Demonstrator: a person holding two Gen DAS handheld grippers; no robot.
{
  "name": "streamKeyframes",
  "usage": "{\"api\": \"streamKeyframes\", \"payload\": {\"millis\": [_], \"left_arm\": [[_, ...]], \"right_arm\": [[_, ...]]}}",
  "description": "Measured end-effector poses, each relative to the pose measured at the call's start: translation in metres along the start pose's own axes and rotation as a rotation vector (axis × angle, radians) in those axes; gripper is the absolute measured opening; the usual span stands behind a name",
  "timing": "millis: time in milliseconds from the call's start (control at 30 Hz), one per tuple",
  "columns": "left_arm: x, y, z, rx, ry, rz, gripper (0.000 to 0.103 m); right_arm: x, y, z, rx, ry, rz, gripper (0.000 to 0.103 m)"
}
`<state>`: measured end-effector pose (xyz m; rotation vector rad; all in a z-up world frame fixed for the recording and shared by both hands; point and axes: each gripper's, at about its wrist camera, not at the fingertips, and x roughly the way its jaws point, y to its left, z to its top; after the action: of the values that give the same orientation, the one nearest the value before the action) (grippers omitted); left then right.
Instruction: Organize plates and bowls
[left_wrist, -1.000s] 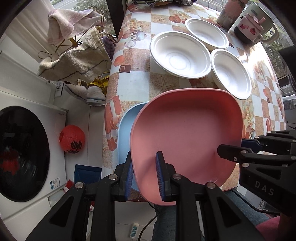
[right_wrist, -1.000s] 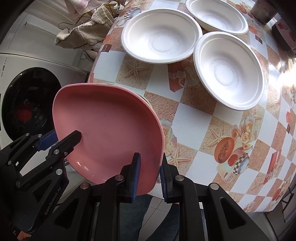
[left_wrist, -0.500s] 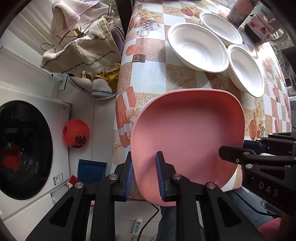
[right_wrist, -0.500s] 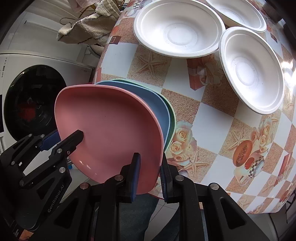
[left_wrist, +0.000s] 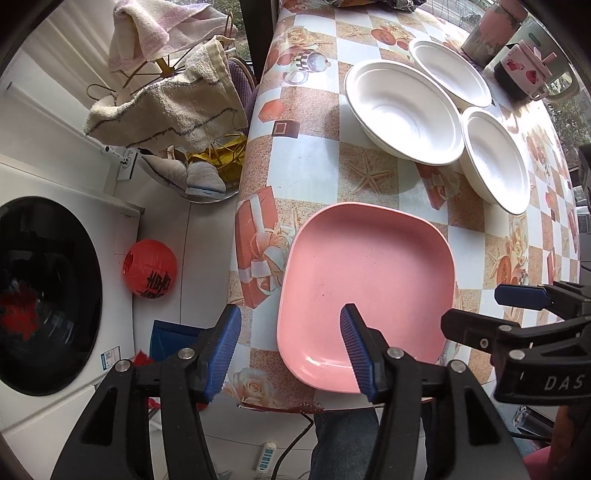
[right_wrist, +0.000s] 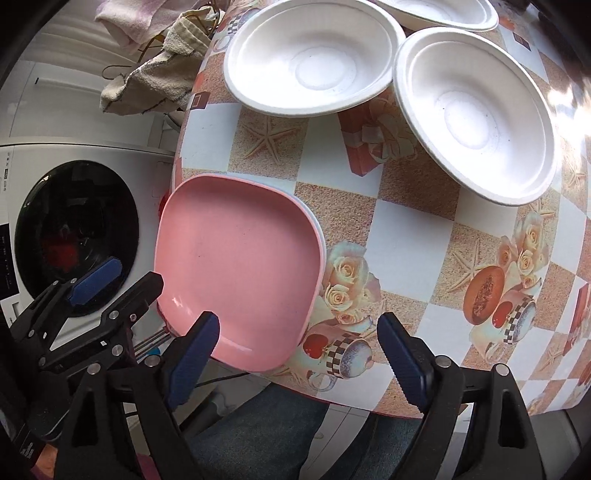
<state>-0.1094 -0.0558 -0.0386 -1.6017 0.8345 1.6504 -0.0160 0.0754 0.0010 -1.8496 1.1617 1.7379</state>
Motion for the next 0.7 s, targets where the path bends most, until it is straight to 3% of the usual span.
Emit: {"api": "streamKeyframes", "payload": {"millis": [333,700], "left_arm": [[-0.005,-0.033,0.017,0.076,0.001,-0.034,0.06],[-0.026,-0.098,0.075,0.221,-0.064,-0.043,0.06]], "right_arm": [[-0.011,-0.063,-0.017,0.179,0.004,-0.01,0.088],[-0.045,-0.14,-0.018,0.318,-0.066,-0.02,0.088]]}}
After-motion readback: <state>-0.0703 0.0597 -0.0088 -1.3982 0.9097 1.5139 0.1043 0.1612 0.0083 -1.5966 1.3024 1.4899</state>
